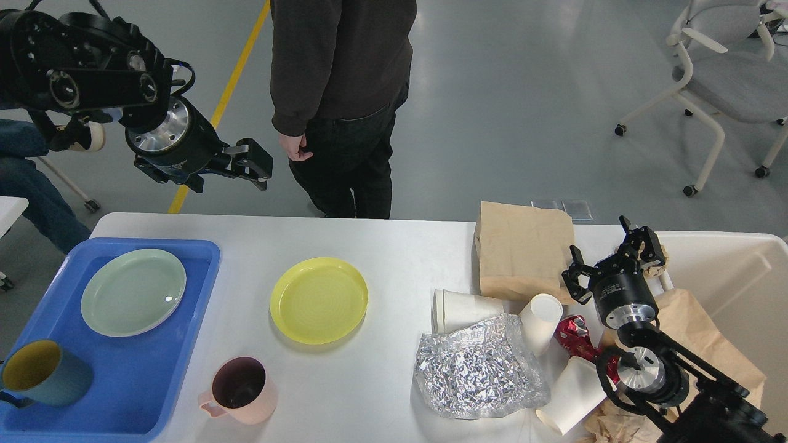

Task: Tidy desktop
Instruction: 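Lower the left gripper toward the pink mug near the tray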

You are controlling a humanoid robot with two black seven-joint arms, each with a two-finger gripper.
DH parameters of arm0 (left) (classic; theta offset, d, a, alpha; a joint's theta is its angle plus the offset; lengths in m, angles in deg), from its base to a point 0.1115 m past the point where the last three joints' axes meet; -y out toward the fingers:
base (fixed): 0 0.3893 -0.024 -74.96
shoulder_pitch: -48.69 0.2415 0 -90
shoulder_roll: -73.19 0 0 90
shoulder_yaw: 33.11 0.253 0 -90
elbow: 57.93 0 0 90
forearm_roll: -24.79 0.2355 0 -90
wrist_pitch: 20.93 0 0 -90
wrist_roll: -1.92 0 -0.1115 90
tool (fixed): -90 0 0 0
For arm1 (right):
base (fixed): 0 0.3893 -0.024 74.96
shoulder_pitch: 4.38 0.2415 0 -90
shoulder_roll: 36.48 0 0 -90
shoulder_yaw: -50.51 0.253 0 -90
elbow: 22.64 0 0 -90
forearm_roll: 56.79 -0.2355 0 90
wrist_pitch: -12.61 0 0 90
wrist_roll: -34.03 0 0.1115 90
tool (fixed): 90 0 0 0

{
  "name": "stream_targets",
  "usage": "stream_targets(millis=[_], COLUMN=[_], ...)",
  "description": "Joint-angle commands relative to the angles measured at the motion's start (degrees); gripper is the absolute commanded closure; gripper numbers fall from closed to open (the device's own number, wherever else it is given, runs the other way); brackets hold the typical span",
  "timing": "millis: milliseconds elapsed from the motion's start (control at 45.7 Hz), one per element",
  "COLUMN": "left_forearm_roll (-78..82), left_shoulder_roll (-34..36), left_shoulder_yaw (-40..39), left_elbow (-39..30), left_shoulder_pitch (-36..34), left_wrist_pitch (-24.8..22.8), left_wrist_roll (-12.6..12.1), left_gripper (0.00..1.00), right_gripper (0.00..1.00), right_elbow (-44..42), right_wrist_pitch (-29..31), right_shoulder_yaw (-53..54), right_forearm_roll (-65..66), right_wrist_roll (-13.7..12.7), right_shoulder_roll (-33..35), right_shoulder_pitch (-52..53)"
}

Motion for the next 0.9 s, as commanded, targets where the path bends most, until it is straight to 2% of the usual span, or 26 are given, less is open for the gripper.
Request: stream_targets(millis=[0, 197, 285, 350, 394, 657, 766, 876], left_forearm_roll=[-4.65, -10.81, -11.08, -11.34, -12.22, -15.65, -15.47, -15.12], left_shoulder_roll=[-4.38, -6.41, -8.69, -9.40, -9.31, -8.43, -7.29, -3.86], left_shoulder_yaw=[3.05, 6.57, 8.06, 10.08, 10.79, 13.78, 14.39, 15.36], left_elbow=[-6.37, -22.72, -27.12, -27.57, -27.83, -28.97, -28.01, -25.64], left_shoulder_pitch=[-6.62, -18.84, -22.62, -23.07, -23.06, -22.19, -19.82, -16.66], left_wrist_pitch=[-6.92, -7.10, -6.22, -6.13, -6.22, -7.19, -7.28, -5.35], left_wrist_roll=[0.72, 1.43, 4.14, 6.43, 7.05, 7.23, 7.41, 7.14], left_gripper=[0.03, 0.03, 0.03, 0.03, 0.03, 0.03, 0.03, 0.03], right_gripper=[0.00, 0.00, 0.00, 0.00, 0.00, 0.00, 0.00, 0.00], right_elbow=[-0.01, -0.10, -0.10, -0.10, -0.10, -0.10, -0.01, -0.01], right_wrist_pitch=[0.02, 0.02, -0.07, 0.02, -0.07, -0.06, 0.02, -0.06], right_shoulder_yaw=[0.00, 0.00, 0.00, 0.00, 0.00, 0.00, 0.00, 0.00], right_forearm_roll=[0.01, 0.01, -0.07, 0.01, 0.01, 0.01, 0.01, 0.01], right_wrist_roll=[0.01, 0.10, 0.01, 0.01, 0.01, 0.01, 0.01, 0.01], right_shoulder_roll=[0.00, 0.00, 0.00, 0.00, 0.00, 0.00, 0.00, 0.00], right_shoulder_pitch=[0.00, 0.00, 0.00, 0.00, 0.00, 0.00, 0.00, 0.00])
